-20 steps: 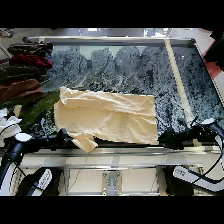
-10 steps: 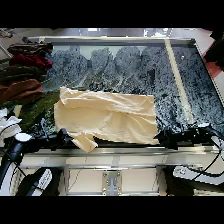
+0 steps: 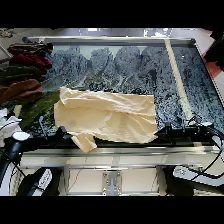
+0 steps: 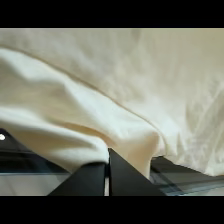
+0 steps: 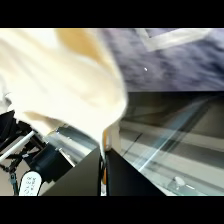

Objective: Fold the shirts.

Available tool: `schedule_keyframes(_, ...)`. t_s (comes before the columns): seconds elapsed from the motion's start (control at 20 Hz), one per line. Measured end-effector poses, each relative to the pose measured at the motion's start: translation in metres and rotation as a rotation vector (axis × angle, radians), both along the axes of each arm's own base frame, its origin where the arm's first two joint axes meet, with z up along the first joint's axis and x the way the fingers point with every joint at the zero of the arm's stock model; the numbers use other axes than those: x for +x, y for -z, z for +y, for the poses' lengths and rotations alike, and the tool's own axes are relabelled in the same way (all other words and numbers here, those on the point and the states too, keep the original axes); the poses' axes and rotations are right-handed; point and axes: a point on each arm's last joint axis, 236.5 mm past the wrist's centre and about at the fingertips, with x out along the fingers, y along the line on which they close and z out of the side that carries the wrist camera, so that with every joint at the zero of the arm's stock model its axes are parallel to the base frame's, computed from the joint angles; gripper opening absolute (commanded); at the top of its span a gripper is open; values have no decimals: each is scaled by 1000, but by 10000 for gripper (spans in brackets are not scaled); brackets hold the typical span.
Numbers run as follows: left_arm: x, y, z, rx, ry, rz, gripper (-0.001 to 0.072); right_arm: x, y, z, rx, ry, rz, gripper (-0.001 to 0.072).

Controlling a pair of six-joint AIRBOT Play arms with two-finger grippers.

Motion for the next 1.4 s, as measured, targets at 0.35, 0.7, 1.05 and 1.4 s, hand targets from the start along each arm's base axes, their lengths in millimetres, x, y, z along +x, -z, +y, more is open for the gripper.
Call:
schedule_keyframes(0.35, 57, -103, 14, 104, 15, -341, 13, 50, -68, -8, -127, -6, -293, 13)
schedule_keyframes(0.7, 149, -155, 20, 248, 83, -515, 13, 160, -114, -7, -342, -18, -546, 13)
schedule_keyframes(1.05, 260, -99, 1, 360, 236, -462, 13, 239, -78, -6, -409, -5, -522, 13)
schedule_keyframes(1.4, 290, -28, 6, 485, 277, -377, 296, 260, -14, -8, -472, -8, -454, 217)
